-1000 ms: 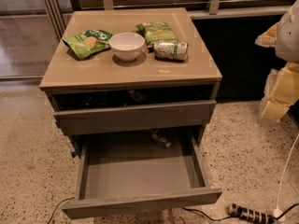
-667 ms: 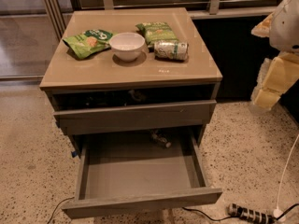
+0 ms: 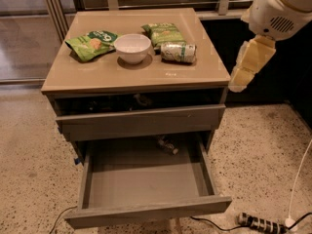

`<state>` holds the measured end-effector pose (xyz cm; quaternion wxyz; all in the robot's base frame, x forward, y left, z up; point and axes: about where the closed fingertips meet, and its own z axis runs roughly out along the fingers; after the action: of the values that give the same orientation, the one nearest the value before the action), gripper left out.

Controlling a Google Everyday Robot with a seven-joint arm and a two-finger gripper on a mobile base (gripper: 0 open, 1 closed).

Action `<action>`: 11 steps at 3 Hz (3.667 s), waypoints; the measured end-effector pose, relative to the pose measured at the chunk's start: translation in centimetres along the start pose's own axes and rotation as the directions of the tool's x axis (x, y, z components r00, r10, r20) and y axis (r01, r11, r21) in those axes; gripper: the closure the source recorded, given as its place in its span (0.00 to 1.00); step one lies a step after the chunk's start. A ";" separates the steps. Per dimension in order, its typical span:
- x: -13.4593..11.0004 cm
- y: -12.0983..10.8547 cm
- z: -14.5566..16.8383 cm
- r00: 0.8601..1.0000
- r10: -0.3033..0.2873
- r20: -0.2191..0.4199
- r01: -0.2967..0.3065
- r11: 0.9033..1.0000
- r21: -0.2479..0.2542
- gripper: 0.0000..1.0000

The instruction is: Place 7up can into middle drawer

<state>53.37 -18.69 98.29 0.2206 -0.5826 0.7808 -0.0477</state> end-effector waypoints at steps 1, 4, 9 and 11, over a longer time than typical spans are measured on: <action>-3.0 -2.9 2.0 0.999 -0.021 0.033 0.020 0.999 0.043 0.00; -8.5 -6.7 5.0 0.993 -0.085 0.085 0.080 0.995 0.061 0.00; -11.0 -15.2 15.0 0.991 -0.101 -0.087 0.102 0.995 0.007 0.00; -11.4 -15.0 19.4 0.988 -0.109 -0.105 0.103 0.993 -0.062 0.00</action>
Offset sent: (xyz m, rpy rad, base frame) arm 0.1320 0.0973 0.0069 0.0255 -0.1501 0.1866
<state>77.01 -9.33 89.16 0.1584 -0.6258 0.7606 -0.0689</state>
